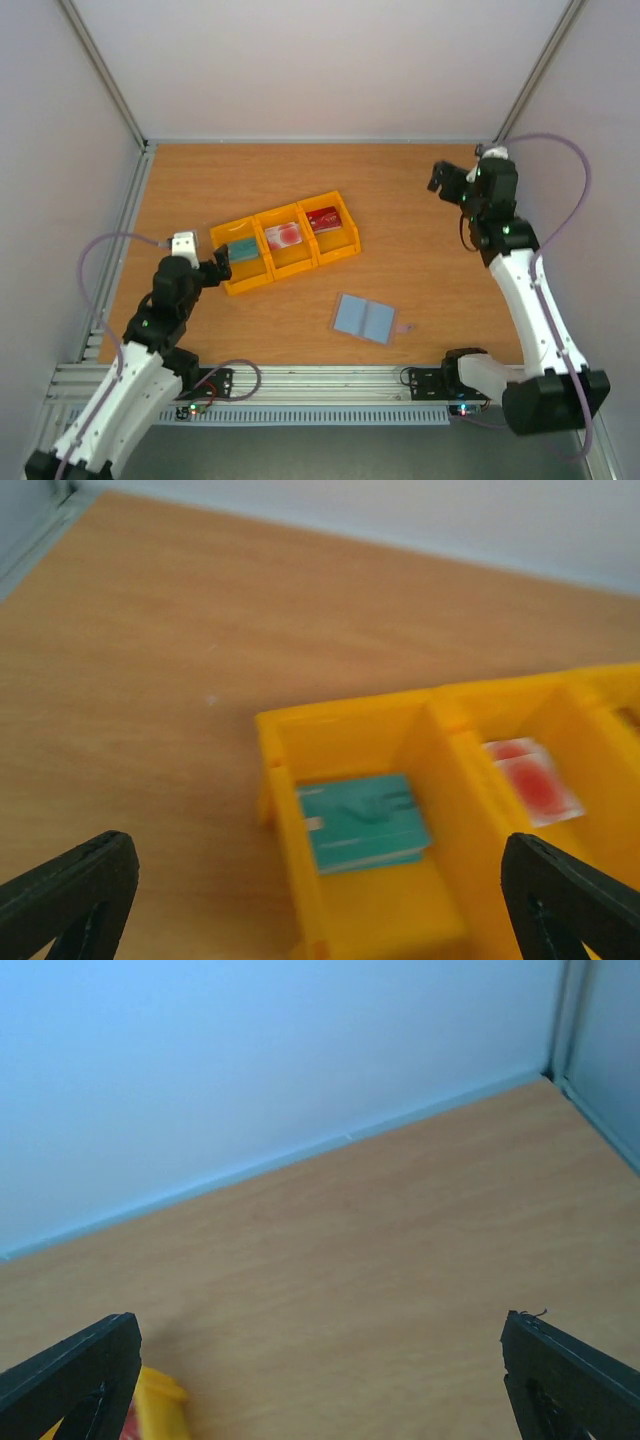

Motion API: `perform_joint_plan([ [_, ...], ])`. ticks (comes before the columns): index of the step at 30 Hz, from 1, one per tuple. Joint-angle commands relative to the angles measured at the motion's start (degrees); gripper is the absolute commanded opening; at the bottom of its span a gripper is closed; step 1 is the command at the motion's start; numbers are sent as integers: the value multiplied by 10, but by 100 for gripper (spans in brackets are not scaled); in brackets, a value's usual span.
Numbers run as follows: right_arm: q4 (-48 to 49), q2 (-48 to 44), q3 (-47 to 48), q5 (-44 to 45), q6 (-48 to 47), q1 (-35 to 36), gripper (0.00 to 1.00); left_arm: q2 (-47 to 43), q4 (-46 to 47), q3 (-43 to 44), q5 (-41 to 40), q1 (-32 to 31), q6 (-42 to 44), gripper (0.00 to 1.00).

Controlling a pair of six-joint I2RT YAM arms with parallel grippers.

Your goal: Take the credit cards out of the card holder

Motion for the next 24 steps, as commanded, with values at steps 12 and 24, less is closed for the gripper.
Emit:
perform_joint_plan([
  [12, 394, -9, -367, 71, -149, -69, 98, 362, -60, 334, 36, 77, 296, 99],
  [24, 762, 117, -520, -3, -187, -70, 98, 484, 253, 237, 69, 129, 251, 99],
])
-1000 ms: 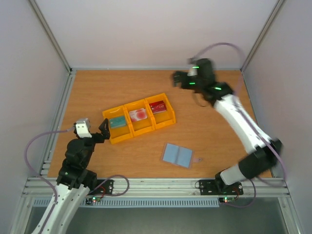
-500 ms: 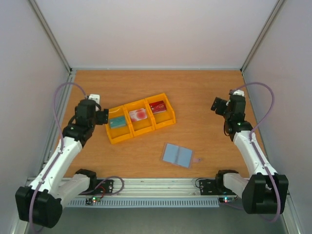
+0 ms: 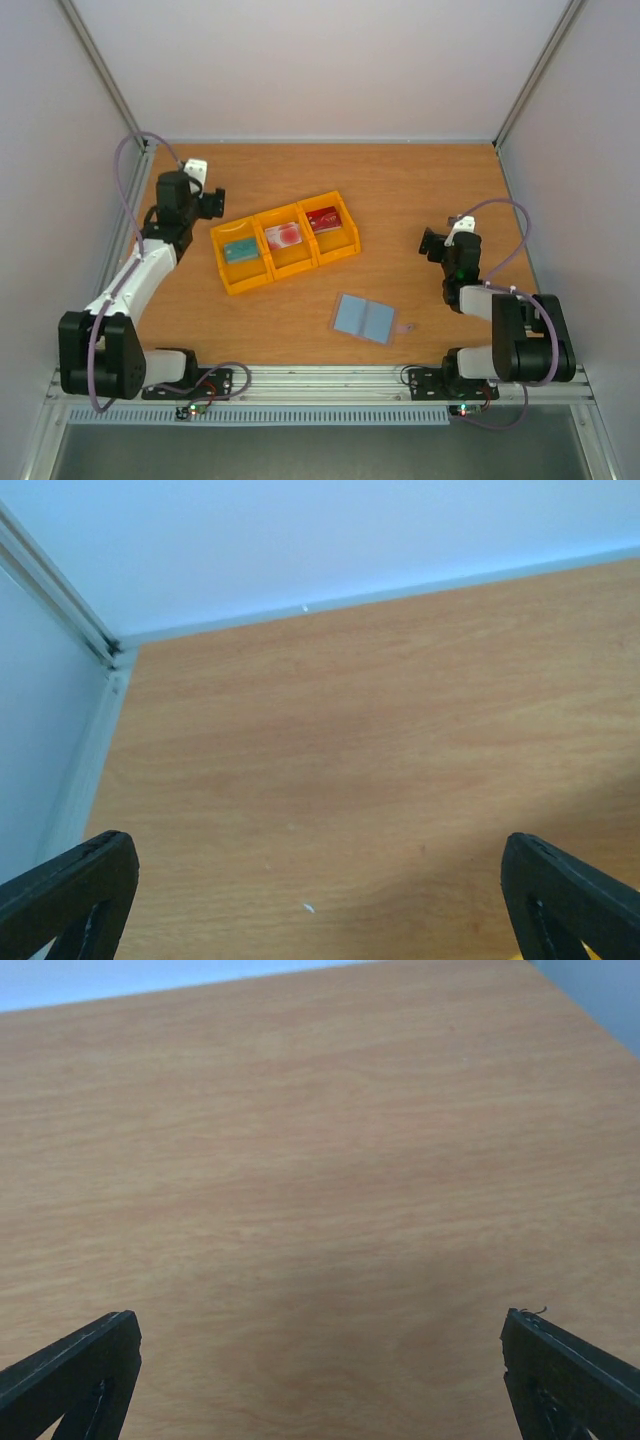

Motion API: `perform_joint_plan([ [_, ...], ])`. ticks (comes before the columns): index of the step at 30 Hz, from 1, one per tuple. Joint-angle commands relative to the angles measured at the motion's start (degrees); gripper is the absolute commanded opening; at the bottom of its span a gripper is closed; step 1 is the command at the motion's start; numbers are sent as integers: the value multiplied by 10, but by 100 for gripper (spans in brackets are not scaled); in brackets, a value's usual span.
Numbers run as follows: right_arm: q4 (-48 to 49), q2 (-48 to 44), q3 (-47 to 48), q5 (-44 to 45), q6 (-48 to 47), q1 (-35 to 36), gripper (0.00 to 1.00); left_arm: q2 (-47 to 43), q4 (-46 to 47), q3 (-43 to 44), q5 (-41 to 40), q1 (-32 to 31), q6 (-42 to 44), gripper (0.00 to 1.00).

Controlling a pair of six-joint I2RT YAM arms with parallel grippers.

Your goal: Take the credit cards out of the card holder

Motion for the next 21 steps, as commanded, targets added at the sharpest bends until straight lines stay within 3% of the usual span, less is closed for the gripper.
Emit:
perform_joint_plan([
  [1, 194, 14, -26, -30, -29, -5, 98, -6, 232, -153, 18, 3, -13, 99],
  [4, 231, 65, -34, -73, -27, -16, 98, -15, 402, -301, 27, 2, -21, 99],
  [7, 432, 180, -65, -94, -36, -16, 99, 43, 662, -406, 24, 3, -49, 99],
  [10, 378, 143, -67, -115, -38, -20, 98, 176, 869, -443, 26, 2, -49, 99],
  [11, 403, 156, -66, -135, -45, -20, 99, 190, 882, -433, 19, 2, -49, 99],
  [13, 410, 163, -68, -150, -49, -20, 98, 144, 759, -406, 38, 3, -51, 99],
  [14, 398, 156, -66, -152, -49, -21, 98, 149, 751, -401, 43, 3, -46, 99],
  [21, 311, 144, -28, -153, -51, -21, 98, 183, 870, -440, 56, 3, -39, 99],
])
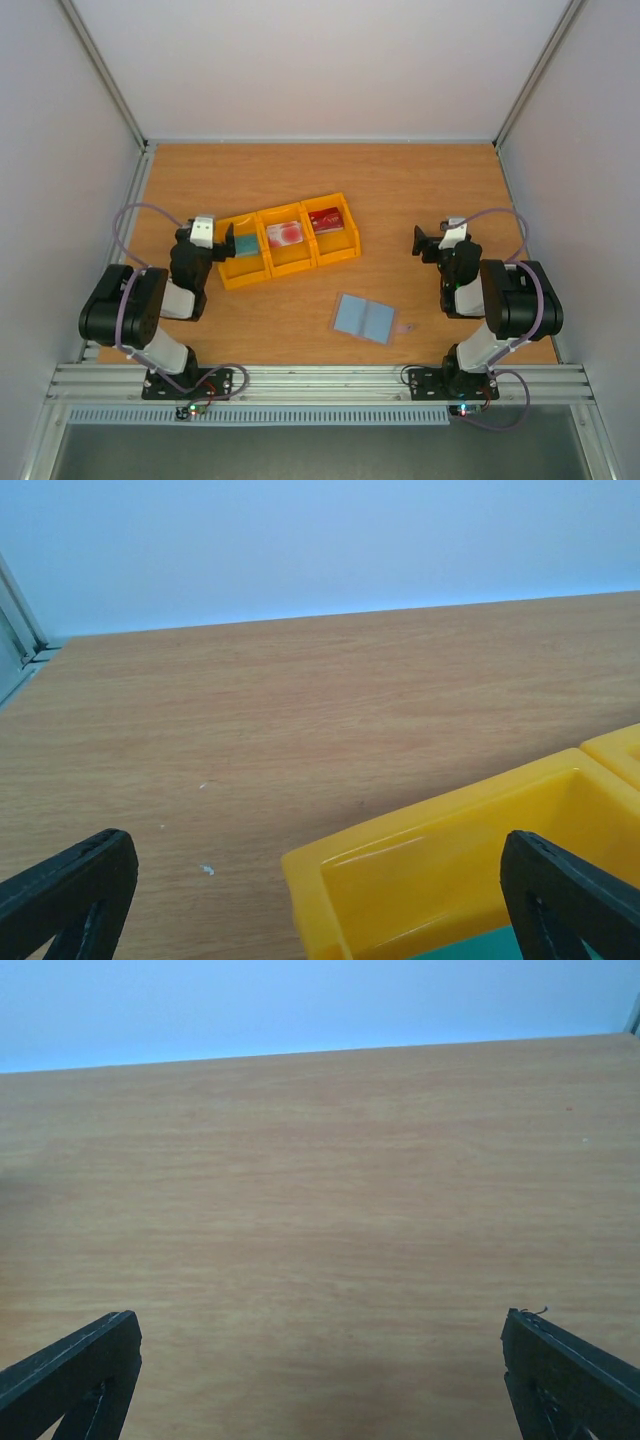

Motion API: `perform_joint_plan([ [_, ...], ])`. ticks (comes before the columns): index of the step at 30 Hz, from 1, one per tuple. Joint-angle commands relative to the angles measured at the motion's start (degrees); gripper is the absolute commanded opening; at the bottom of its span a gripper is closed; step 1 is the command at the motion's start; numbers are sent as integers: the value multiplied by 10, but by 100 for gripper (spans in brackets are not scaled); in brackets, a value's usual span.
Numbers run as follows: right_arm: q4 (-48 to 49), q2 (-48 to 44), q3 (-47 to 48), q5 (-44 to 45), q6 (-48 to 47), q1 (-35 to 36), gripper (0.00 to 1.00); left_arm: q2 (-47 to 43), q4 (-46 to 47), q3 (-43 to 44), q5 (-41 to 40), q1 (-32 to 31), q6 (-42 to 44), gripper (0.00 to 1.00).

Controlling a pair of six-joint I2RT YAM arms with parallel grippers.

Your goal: Take the credit cards out of the card holder

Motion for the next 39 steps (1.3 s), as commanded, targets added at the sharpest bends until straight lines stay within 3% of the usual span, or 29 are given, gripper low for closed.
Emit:
perform_joint_plan([
  [1, -45, -15, 41, -14, -14, -5, 99, 29, 138, -28, 8, 1, 14, 99],
  [8, -151, -19, 94, -40, -27, -5, 99, 25, 150, -40, 23, 1, 14, 99],
  [15, -156, -19, 97, -41, -27, -5, 99, 29, 148, -33, -1, 1, 9, 99],
  [21, -190, -19, 114, 23, -3, -5, 98, 14, 82, -6, -5, 1, 8, 99],
  [39, -189, -19, 114, 25, -2, -5, 98, 2, -62, 62, -34, 2, -5, 99],
])
